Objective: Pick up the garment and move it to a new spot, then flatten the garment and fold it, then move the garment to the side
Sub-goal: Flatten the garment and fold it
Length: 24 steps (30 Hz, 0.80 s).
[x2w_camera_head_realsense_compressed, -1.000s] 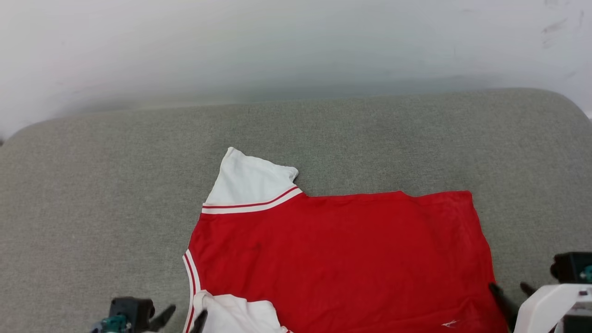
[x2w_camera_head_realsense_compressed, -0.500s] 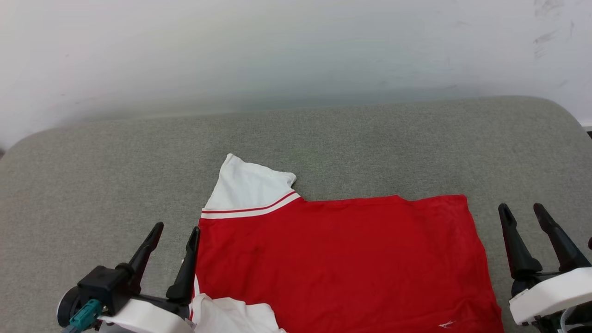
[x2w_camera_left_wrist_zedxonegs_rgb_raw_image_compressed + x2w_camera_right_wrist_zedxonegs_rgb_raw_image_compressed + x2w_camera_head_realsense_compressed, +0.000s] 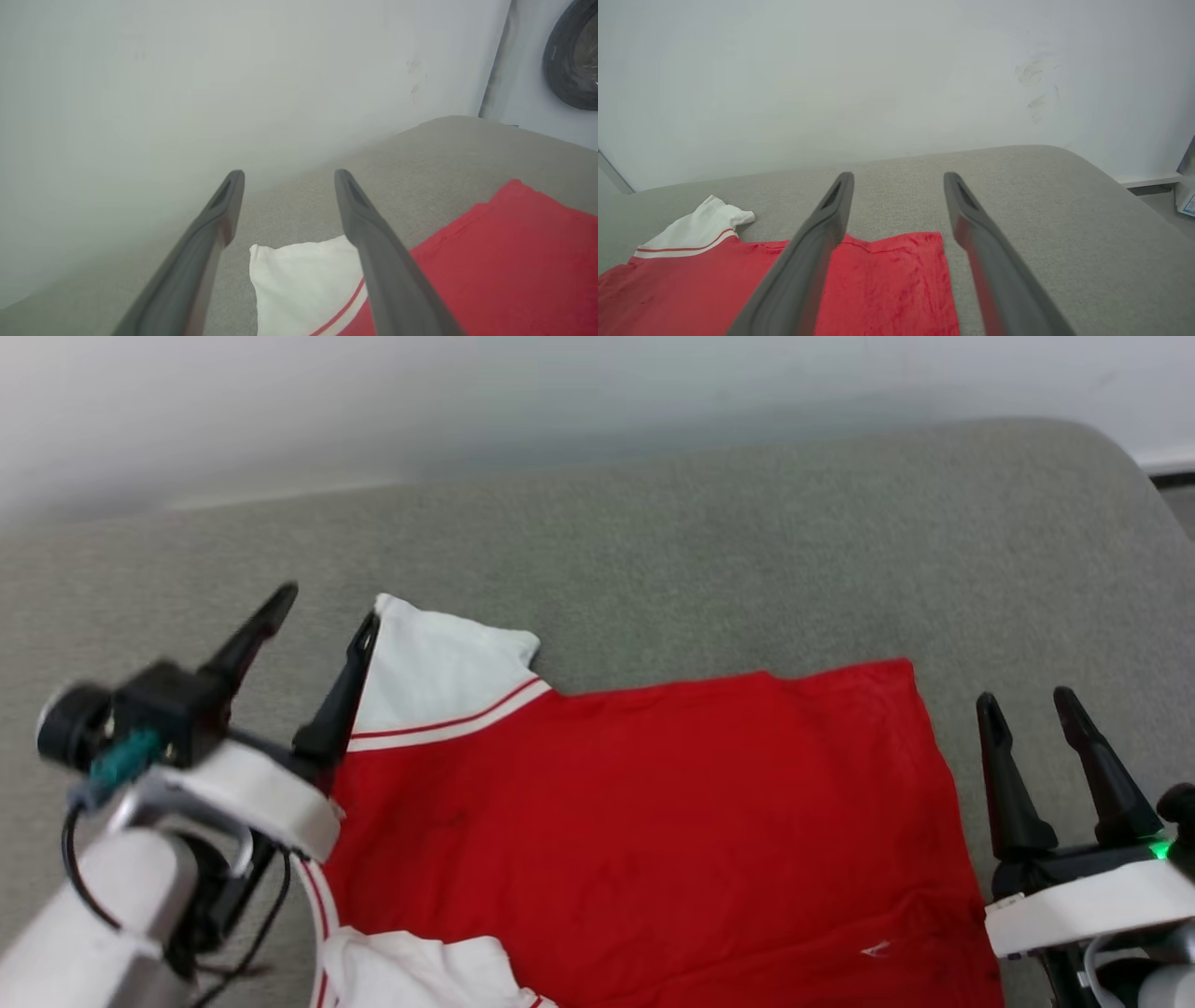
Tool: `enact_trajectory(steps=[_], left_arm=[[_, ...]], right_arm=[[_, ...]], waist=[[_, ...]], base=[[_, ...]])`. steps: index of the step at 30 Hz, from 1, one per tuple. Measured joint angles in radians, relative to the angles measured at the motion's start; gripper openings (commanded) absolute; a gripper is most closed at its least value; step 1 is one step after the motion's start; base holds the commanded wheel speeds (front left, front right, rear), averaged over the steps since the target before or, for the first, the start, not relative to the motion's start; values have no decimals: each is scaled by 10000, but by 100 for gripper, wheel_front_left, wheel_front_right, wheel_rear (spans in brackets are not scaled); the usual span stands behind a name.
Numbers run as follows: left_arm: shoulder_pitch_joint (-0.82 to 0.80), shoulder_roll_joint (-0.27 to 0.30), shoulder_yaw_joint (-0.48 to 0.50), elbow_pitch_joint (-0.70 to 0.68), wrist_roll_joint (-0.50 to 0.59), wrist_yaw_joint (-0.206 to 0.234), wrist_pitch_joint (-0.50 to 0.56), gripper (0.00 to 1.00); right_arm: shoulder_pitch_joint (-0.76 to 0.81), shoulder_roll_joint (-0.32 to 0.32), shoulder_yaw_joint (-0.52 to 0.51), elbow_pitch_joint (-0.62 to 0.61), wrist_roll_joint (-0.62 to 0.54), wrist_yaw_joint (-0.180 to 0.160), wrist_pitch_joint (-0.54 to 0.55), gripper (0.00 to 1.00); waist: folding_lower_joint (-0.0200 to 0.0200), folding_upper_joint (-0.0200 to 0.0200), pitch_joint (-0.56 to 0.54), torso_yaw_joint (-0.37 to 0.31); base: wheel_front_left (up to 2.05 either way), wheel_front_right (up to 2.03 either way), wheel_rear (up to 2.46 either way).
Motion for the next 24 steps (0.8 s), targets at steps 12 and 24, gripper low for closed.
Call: enact_trajectory(steps=[12,24], left_arm=[[-5104,1592,-1348,2341,-1057,-1787,5244,100],[-6547,2754,-2165,4111,-3375,-1615,10751,100]], right_arm=[[-872,330,696,502,-349,-2,-673,100],[-1265,479,1114,1181,-274,0,-1229,100]], waist=[[0,0,1853,-1205],[1,0,2902,-2254]], base=[[0,0,0],[0,0,0]])
